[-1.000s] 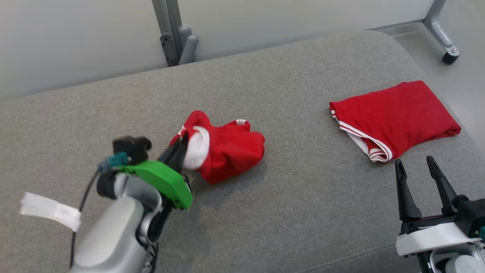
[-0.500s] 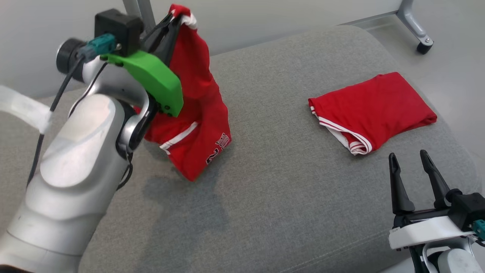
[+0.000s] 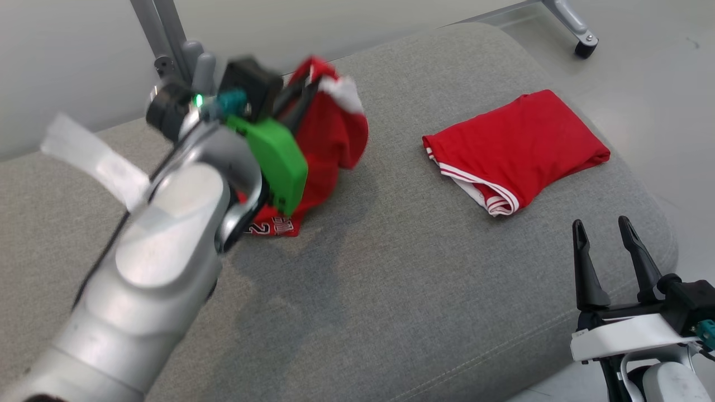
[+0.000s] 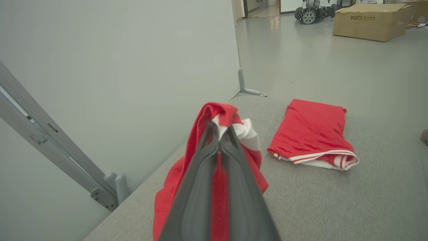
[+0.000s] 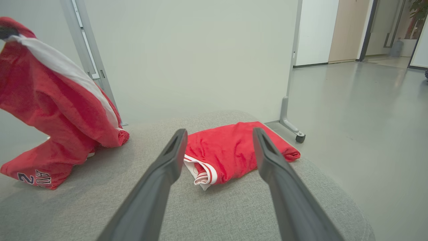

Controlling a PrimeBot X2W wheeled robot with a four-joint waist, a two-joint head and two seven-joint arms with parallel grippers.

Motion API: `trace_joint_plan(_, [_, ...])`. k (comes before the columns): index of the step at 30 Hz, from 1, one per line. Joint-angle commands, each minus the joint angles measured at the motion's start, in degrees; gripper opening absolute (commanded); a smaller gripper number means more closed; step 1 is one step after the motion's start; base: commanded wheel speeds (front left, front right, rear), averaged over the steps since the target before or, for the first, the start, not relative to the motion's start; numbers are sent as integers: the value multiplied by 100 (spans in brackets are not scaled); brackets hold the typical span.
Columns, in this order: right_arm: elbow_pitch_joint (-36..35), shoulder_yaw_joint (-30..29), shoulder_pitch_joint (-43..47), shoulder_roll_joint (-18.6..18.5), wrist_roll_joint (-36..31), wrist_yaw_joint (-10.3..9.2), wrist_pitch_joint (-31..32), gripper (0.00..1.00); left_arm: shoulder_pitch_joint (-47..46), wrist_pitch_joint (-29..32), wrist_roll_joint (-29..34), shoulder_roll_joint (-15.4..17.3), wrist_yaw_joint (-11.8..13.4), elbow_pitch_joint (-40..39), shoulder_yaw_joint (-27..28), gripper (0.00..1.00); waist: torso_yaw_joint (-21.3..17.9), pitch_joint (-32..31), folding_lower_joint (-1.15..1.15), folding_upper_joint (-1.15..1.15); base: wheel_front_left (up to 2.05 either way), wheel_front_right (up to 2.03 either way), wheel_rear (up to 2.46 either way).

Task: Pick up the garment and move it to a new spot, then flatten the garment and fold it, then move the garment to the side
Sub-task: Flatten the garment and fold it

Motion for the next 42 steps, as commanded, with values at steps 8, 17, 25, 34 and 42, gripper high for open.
trace_joint_plan(8, [-28, -199, 210, 29, 13, -9, 0, 100, 2881, -652, -839, 446, 754, -188, 362, 0, 10, -13, 0, 0, 0, 0, 0])
trace_joint_plan(17, [-40, -369, 360, -33, -6, -8, 0, 100, 4989, -1466, -1515, 988, 1815, -558, 1295, 0, 646, -24, 0, 0, 0, 0, 0])
trace_joint_plan(25, [43, -249, 308, -159, -8, -8, -6, 100, 5099, -1554, -1743, 1142, 1961, -808, 1684, 0, 1257, -158, 0, 0, 0, 0, 0])
trace_joint_plan(34, [23, -253, 435, -232, -40, -8, -6, 100, 5104, -1530, -2067, 879, 1742, -828, 1721, 30, 1470, -312, 0, 0, 0, 0, 0])
trace_joint_plan(42, [-121, -272, 472, -307, -82, -8, -6, 100, 5145, -1701, -2241, 714, 1582, -839, 1896, 100, 1603, -376, 0, 0, 0, 0, 0])
